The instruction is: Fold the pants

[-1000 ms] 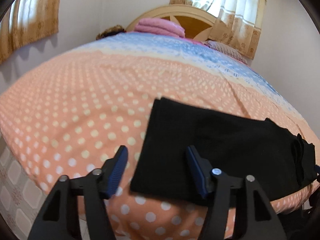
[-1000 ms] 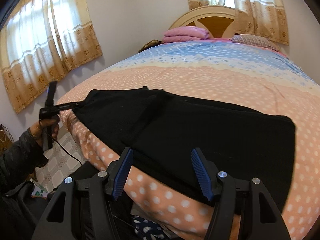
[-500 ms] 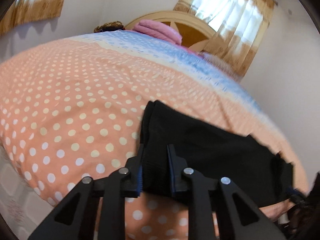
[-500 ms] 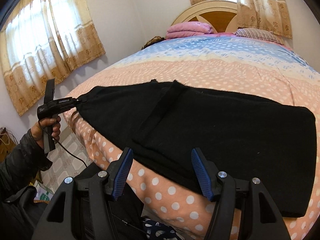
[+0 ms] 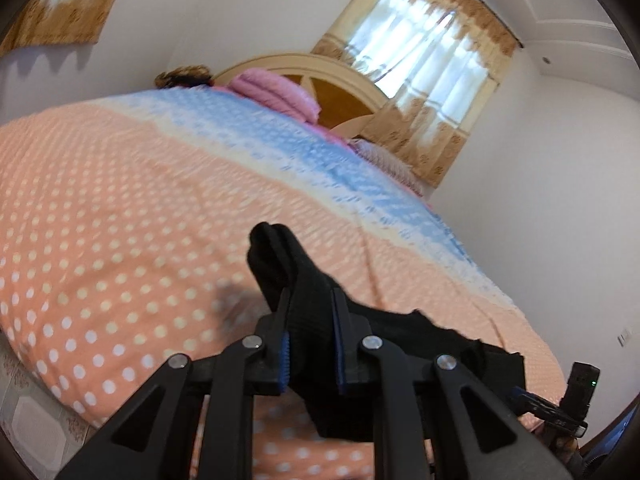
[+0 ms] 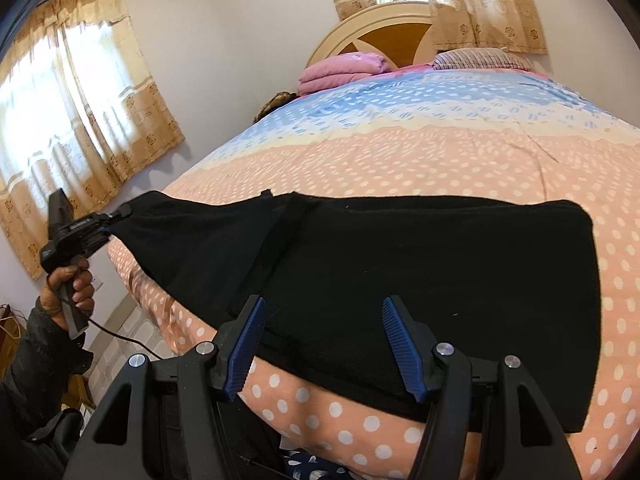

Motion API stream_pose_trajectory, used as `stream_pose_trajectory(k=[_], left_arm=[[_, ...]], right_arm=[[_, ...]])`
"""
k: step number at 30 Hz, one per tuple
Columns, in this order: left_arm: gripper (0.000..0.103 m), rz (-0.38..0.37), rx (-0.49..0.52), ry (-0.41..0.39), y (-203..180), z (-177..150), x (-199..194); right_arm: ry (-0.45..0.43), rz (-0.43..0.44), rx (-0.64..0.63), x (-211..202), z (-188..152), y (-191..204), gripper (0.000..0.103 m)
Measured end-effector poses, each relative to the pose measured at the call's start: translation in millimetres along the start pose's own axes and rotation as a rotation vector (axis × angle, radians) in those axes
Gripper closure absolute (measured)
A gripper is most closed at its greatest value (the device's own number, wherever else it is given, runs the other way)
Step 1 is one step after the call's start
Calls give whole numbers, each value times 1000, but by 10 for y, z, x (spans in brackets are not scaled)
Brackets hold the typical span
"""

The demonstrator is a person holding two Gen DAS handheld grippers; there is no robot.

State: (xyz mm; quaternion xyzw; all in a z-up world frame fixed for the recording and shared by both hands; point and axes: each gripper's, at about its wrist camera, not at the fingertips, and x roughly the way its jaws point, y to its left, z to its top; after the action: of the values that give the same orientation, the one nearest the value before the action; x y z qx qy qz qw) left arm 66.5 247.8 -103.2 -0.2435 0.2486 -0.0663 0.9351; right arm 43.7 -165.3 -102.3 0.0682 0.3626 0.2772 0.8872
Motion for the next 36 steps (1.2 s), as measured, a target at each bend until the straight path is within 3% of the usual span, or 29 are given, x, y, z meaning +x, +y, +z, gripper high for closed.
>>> stream_pose_trajectory(k=[5,12,19,30,34,36], left_arm=[[86,-69,48,-31,-358,85,-60],[86,-234,141,-47,-1056,179,-80],[86,-368,238,-8,-1754,187,83],[91,-541,359,135,-2683,-56,443],[100,-594,410,226,-2997,-280,626],[100,-611,446,274,-3159,-448,747]], right_arm=[[-13,-32,8,-115,40,-56,41],[-42,-82,24,-386,62,-233,41],[-62,-172,163,-589,59,-663,41],[-109,-349,424,-938,-33,-1454,41],[-118,-347,472,-1002,-55,-1572,41],[-122,-341,472,-1025,-63,-1576,41]])
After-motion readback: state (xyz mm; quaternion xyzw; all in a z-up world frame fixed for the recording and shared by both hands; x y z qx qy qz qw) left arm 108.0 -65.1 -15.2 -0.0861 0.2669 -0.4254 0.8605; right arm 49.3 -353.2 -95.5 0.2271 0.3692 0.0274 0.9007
